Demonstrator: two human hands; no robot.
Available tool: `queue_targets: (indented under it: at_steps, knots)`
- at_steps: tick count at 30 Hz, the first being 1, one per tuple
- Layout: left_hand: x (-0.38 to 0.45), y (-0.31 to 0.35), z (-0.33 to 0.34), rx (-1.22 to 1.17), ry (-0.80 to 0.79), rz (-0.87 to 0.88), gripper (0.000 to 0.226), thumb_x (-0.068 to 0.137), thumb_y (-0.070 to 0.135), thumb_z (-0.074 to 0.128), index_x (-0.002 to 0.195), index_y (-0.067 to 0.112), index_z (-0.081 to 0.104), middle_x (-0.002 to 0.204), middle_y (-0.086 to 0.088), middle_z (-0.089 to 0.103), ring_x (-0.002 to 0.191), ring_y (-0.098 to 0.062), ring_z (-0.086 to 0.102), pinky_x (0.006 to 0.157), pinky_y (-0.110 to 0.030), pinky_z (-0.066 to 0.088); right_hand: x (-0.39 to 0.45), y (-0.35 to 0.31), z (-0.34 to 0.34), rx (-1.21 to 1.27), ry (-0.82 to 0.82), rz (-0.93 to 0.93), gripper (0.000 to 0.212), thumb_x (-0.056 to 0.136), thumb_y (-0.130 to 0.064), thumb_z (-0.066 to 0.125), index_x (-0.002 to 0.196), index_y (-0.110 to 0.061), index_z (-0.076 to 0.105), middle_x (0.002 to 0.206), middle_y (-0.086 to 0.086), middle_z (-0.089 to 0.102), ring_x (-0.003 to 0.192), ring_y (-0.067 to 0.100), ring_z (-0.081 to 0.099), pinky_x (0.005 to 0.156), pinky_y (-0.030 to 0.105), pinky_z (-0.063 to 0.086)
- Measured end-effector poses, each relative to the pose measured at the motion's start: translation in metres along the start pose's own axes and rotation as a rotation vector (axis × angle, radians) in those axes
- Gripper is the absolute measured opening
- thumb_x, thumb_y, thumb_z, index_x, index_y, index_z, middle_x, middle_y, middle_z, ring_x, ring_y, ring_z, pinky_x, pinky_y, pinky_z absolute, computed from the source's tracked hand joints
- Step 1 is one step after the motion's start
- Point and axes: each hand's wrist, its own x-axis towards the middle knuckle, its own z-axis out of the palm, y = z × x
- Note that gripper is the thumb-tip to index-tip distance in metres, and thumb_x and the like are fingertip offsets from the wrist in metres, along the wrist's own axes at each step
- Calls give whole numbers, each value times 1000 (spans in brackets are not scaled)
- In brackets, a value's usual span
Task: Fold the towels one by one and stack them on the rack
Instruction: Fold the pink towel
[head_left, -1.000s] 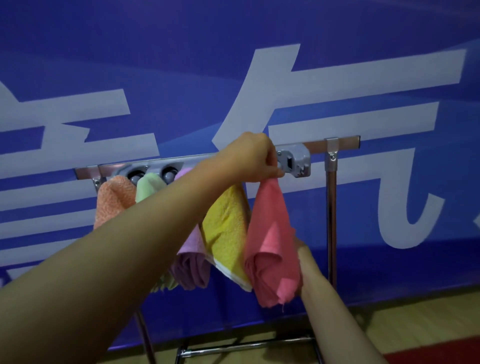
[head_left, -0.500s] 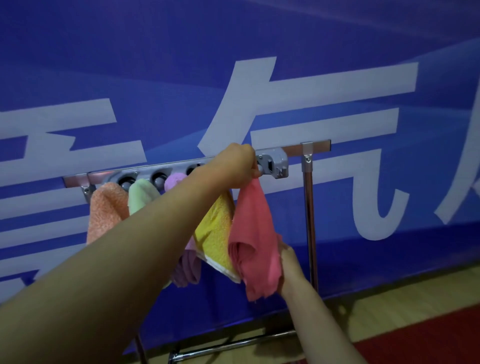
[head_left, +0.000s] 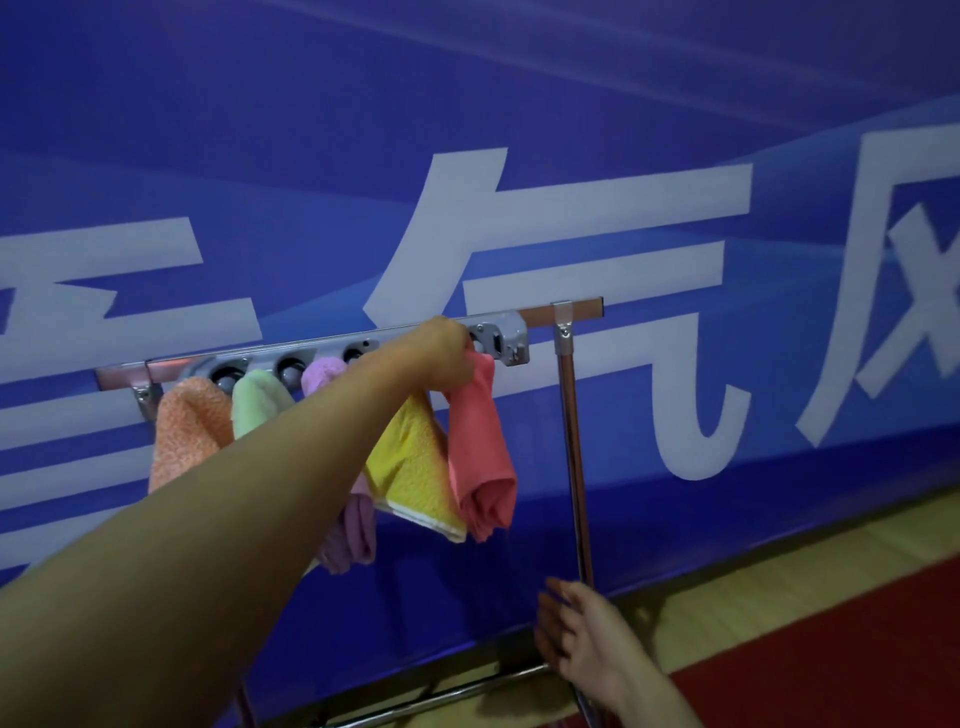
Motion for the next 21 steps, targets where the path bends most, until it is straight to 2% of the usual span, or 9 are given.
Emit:
queue_targets:
  at_steps: [3,7,12,17,19,21]
  knots:
    - [-5,0,2,-29,46,-2,35,102,24,51,128,6,65,130,-17,58,115,-34,61,97,-42,51,-4,2,-29,37,44,53,31,105,-30,51,120,-10,70,114,13,68,94,28,59,72,38,48]
    - [-10,0,6,-46,79,-13,35,102,23,50,130,6,62,132,-17,56,117,-35,60,97,-41,50,-15,3,-48,78,90,24,26,101,-24,57,115,-6,71,98,14,66,82,26,56,68,35,46]
    - [-8,0,4,29,31,-16,30,95,12,54,121,7,70,124,-14,67,109,-32,66,96,-44,55,-31,7,-50,109,77,-21,19,96,-15,64,108,-3,71,89,14,61,74,24,51,64,32,41]
    - [2,3,3,149,0,-20,26,97,13,57,118,7,72,120,-14,69,105,-31,68,89,-38,54,-30,11,-40,44,123,-5,9,88,-3,74,91,-3,65,78,16,59,62,23,46,58,32,37]
    - [5,4,4,152,1,-18,27,100,15,54,122,7,67,128,-14,63,111,-32,64,92,-38,50,-26,16,-42,30,100,21,10,87,-3,74,93,0,66,77,16,59,61,23,46,57,32,37]
    - [4,5,8,136,11,-21,34,104,20,48,134,7,56,138,-16,51,124,-37,54,100,-42,43,-22,23,-51,19,81,35,13,88,-8,73,99,0,70,81,15,60,64,24,47,58,33,39]
